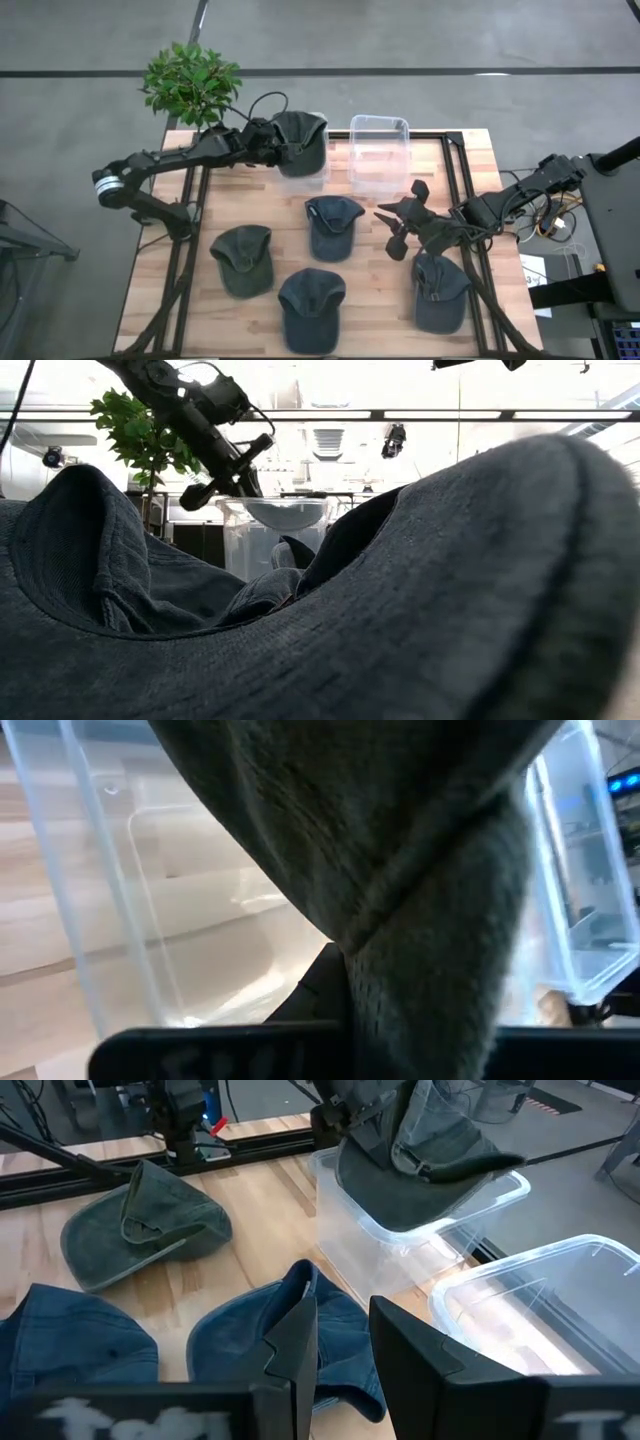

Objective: Pick & Place hat
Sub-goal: Put the right green cap into the left transparent bin, then put the green cap into the left transparent bin

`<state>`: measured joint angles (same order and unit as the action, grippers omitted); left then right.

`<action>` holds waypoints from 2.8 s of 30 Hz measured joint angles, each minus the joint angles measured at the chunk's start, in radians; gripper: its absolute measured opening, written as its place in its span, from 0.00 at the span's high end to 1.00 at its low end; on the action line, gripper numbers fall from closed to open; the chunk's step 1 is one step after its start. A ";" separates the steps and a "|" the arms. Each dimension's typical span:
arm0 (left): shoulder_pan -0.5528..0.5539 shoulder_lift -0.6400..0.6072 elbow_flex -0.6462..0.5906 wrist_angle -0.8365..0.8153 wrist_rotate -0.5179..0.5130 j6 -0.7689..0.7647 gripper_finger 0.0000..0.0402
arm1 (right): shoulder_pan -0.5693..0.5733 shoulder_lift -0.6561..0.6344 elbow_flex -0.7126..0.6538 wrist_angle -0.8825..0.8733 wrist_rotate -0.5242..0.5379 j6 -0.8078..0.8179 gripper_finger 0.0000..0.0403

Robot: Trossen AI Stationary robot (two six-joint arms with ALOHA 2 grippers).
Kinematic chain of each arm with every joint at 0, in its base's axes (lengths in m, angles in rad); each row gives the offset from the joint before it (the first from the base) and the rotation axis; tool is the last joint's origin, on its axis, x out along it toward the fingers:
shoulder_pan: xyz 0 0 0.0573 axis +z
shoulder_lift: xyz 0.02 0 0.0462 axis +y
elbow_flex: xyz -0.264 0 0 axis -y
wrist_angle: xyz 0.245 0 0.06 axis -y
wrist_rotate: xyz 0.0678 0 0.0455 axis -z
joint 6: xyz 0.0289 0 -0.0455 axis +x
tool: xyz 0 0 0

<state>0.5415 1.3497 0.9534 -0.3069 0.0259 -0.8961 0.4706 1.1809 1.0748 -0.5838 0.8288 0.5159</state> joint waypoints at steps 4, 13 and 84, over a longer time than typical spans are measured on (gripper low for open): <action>0.000 0.021 0.002 0.000 0.021 0.004 0.99 | 0.000 0.000 0.000 0.000 0.000 0.000 0.77; 0.001 0.021 0.002 0.000 0.029 0.004 0.89 | 0.000 0.000 0.000 0.004 0.000 0.000 0.77; 0.026 -0.107 0.140 -0.185 0.030 0.249 0.57 | 0.001 0.000 0.000 0.042 0.001 -0.003 0.77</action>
<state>0.5679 1.2424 1.0937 -0.4914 0.0563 -0.6474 0.4711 1.1812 1.0752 -0.5419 0.8299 0.5125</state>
